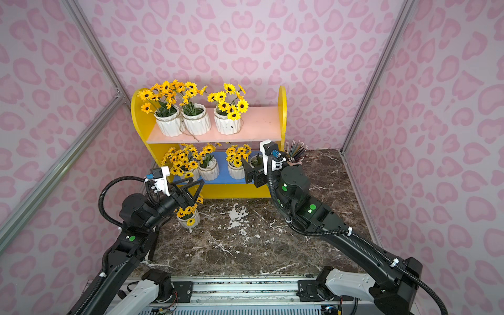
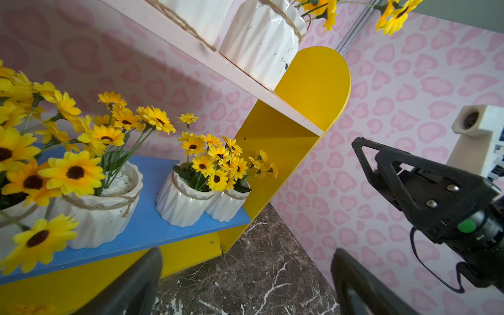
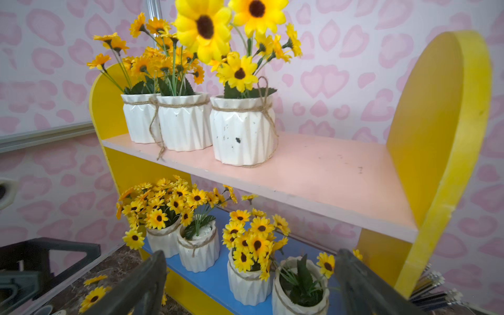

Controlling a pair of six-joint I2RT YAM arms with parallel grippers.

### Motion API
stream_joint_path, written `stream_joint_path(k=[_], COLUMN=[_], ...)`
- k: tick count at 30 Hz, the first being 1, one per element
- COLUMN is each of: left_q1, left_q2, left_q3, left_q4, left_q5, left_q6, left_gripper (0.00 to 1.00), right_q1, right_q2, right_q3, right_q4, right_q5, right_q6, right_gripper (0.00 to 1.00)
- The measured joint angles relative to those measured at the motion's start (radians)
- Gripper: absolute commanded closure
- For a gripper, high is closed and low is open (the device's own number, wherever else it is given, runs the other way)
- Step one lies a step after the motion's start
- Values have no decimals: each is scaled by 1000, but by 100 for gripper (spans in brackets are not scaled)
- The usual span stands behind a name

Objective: Take the sunflower pots off the shelves
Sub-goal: Pick up the sunflower pot from the shelf.

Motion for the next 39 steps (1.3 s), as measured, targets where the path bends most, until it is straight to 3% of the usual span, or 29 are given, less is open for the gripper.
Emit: stream_joint_path(k=[16, 39], left_q1=[0, 1], left_q2=[-19, -68], left_q3=[43, 54], left_q4=[-18, -64], left_q5=[-36, -54], left_q6=[-3, 8], left_gripper=[3, 3], right_q1=[-82, -137], right_q2=[433, 662], right_q3=[505, 755], right_q4=[-60, -42], right_q5=[-137, -238], right_q6=[-64, -41], right_gripper=[1, 1])
